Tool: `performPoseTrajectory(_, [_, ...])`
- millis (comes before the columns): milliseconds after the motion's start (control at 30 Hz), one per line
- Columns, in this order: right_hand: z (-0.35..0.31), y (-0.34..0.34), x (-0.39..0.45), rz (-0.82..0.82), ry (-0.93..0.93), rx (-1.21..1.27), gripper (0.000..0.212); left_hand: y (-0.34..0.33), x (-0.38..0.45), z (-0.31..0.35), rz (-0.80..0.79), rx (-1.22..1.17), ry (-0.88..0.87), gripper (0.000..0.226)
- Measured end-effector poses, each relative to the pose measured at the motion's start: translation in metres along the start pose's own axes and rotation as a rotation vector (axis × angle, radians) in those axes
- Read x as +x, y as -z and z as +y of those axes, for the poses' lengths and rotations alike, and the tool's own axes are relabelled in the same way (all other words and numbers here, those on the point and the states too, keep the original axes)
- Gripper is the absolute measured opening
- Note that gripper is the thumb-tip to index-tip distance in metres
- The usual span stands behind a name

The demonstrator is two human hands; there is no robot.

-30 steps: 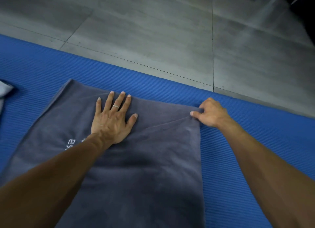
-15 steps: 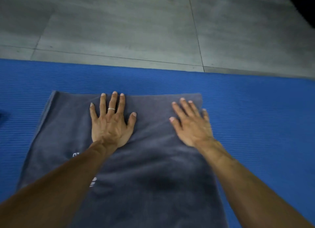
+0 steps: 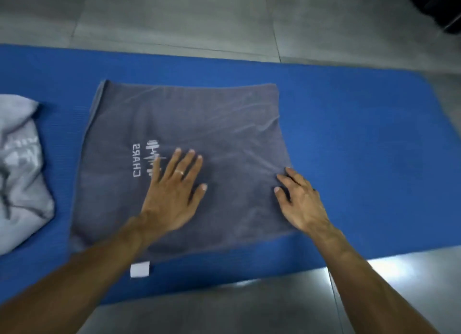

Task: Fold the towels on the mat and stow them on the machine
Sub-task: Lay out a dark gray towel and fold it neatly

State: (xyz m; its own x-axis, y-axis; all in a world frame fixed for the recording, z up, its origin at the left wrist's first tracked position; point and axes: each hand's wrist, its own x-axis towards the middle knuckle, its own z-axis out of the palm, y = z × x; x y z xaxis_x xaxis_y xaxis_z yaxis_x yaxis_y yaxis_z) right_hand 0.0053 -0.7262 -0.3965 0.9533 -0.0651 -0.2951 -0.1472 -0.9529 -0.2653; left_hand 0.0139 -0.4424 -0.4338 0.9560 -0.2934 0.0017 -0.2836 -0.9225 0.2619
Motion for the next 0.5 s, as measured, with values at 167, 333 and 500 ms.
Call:
performPoseTrajectory(167, [0.046,-0.004,-0.062,-0.018,-0.17,0.179,0.076,-0.016,-0.075,0.008,-0.108,0.182,0.03,0.068])
performPoseTrajectory(333, [0.061,-0.022,-0.076,0.112,-0.116,0.206,0.05,-0.01,-0.083,-0.009,-0.128,0.213,0.312,0.078])
performPoseTrajectory(500, [0.051,-0.019,-0.068,0.309,-0.214,0.275,0.019,-0.015,-0.082,-0.01,-0.14,0.225,0.35,0.079])
